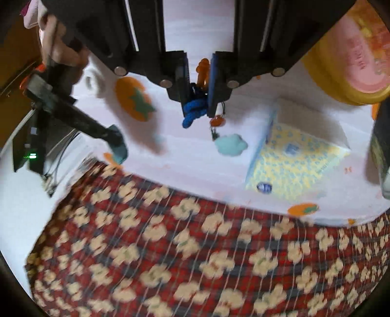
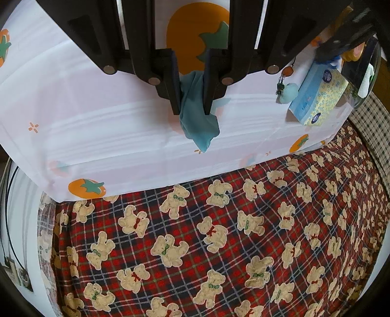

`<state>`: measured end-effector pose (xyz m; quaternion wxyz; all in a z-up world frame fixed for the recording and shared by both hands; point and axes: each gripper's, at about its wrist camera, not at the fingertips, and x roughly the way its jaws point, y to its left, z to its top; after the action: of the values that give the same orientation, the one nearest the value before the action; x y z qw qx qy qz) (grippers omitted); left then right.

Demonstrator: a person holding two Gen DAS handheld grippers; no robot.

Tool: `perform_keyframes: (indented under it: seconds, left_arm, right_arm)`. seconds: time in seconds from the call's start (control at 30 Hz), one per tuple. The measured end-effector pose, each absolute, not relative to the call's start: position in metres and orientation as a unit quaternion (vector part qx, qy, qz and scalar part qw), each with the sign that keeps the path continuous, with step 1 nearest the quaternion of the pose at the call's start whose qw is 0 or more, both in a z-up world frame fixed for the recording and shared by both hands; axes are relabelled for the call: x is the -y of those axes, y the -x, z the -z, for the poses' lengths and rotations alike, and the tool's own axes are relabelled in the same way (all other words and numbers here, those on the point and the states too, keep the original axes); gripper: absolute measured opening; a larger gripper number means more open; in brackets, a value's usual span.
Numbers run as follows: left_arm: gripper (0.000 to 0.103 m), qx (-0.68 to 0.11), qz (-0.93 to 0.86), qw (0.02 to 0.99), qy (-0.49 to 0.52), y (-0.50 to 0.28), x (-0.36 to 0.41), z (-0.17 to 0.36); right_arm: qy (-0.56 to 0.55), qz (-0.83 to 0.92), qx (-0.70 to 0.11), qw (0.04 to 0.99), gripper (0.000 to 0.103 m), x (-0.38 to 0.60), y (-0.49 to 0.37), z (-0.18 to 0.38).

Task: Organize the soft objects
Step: 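Lift the blue hair tie with the left tool while the right tool holds the teal cloth, then carry the teal cloth and blue hair tie over the metal tin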

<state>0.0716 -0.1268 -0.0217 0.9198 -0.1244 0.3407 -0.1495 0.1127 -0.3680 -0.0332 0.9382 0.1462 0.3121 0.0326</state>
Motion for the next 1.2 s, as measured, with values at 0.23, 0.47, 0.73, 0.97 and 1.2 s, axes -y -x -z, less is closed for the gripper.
perform_keyframes:
  seconds: [0.23,0.47,0.73,0.97,1.2]
  left_arm:
    - [0.01,-0.324,0.178,0.926,0.075,-0.049,0.141,0.013]
    - [0.01,-0.323,0.219,0.918,0.068,-0.022,0.131,0.018]
    - [0.01,-0.318,0.244,0.913,0.081,-0.008,0.103,0.022]
    - [0.01,-0.286,0.27,0.915,0.088,0.008,0.069,0.01]
    - [0.01,-0.272,0.272,0.918,0.093,0.016,0.04,0.003]
  right_arm:
    - [-0.137,-0.032,-0.299,0.944,0.018,0.367,-0.107,0.031]
    - [-0.147,-0.01,-0.28,0.949,0.018,0.364,-0.082,0.031]
    - [-0.117,0.0,-0.257,0.959,0.018,0.333,-0.035,0.025]
    - [-0.121,0.011,-0.243,0.962,0.018,0.31,-0.003,0.023]
    - [-0.116,0.01,-0.237,0.964,0.018,0.282,0.018,0.022]
